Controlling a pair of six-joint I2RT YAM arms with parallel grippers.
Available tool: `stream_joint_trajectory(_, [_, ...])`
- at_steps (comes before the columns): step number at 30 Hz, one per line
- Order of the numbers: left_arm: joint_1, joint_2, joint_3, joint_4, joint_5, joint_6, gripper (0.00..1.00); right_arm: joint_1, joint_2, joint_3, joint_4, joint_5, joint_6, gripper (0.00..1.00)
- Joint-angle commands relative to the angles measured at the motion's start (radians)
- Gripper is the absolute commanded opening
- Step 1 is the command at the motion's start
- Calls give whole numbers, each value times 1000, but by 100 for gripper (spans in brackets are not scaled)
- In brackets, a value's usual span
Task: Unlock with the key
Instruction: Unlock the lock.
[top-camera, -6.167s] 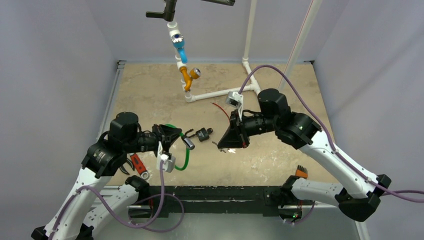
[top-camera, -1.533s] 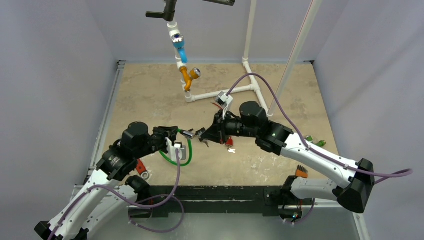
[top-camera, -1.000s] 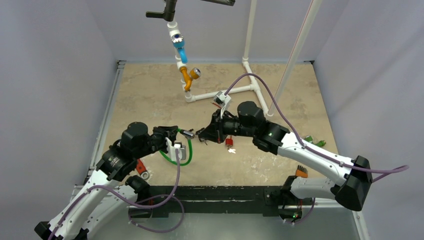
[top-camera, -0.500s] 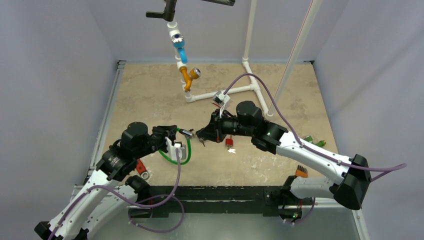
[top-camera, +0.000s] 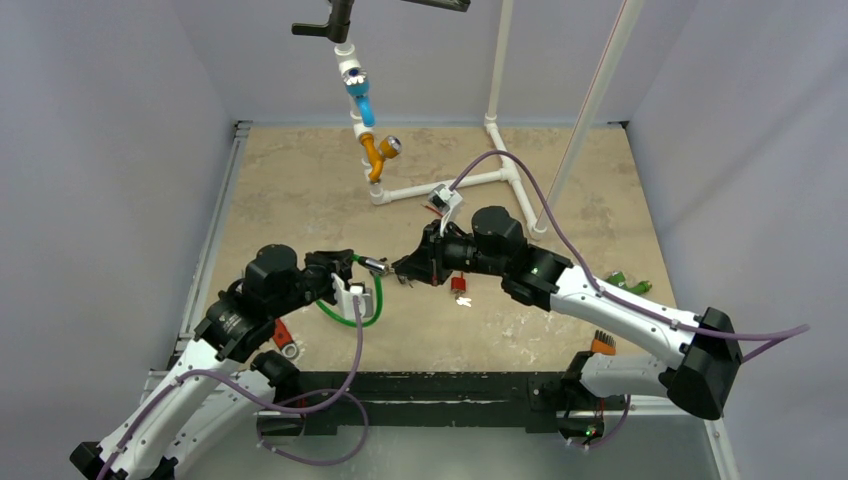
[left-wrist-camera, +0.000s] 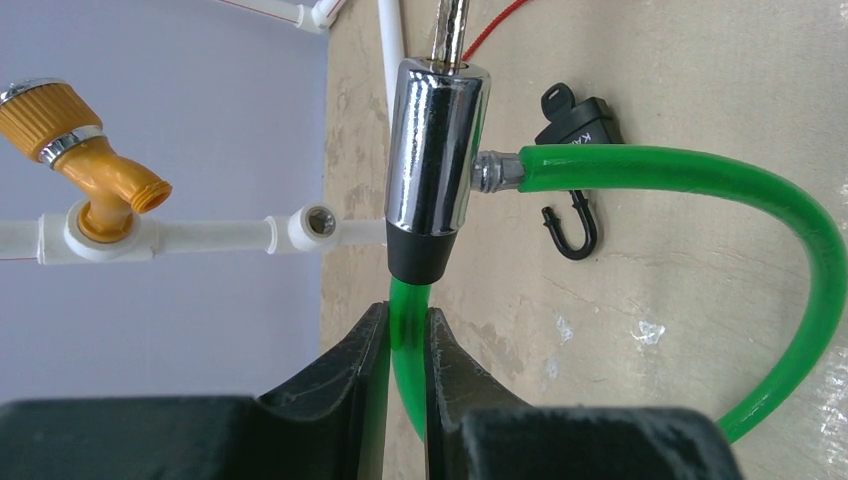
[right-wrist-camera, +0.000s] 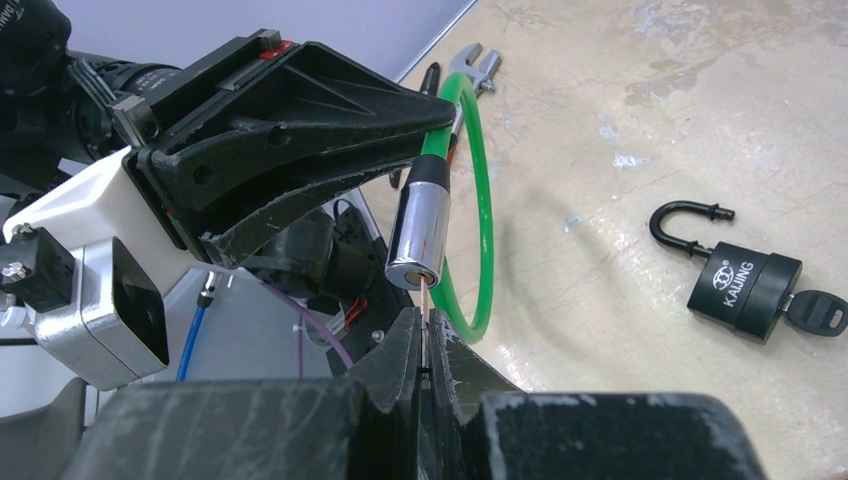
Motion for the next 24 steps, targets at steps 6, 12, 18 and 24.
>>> stream_joint_trajectory(6, [-14,-11,7,113,-14,22,0,0,37,2,123,46,71,0])
stream_joint_trajectory(12, [-27,0,5,121,-116,32,0,0,68,7,131,70,102,0])
stream_joint_trajectory(18, [-41,5,-14,156,-173,42,0,0,69,4,144,86,125,0])
stream_joint_trajectory(24, [-50,15,-19,176,-212,43,0,0,79,-3,172,73,145,0])
